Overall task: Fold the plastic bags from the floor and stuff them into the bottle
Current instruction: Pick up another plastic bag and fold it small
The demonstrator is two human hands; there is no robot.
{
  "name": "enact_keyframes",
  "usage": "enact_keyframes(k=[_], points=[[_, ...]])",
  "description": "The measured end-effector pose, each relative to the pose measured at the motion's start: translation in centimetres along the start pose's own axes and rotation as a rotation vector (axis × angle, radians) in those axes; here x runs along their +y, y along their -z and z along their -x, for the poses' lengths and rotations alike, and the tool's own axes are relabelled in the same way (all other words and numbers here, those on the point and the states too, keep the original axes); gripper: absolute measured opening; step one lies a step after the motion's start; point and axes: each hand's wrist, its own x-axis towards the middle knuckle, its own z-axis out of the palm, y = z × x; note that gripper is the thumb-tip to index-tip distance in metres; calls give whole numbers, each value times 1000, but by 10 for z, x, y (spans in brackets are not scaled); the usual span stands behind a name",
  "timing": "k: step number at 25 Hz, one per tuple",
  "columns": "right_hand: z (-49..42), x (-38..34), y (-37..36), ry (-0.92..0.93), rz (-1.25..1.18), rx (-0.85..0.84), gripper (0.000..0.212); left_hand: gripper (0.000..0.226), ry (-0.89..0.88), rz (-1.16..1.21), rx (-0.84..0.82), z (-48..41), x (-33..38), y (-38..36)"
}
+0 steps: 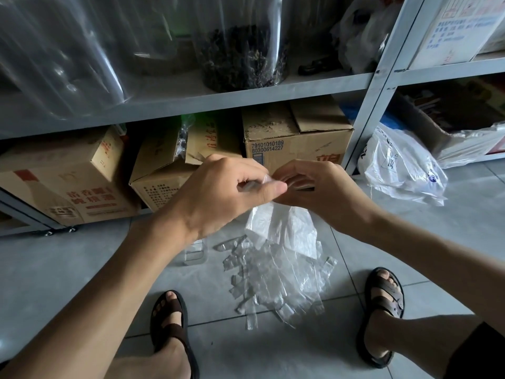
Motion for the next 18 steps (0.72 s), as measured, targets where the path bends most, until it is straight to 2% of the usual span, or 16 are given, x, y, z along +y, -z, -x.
enact_keyframes(k=[3, 6, 13, 18], points=[[-1, 2, -2, 21, -24, 57, 19, 22, -30, -94, 26, -1, -6, -4], [-2, 1, 1, 46, -56, 113, 21, 11, -57, -121, 31, -1, -9, -5], [1, -5, -3, 55, 17, 85, 22, 20, -71, -127, 24, -1, -7, -7], [-1, 2, -5, -55, -57, 9, 11, 20, -10, -56, 115, 0, -1, -2]])
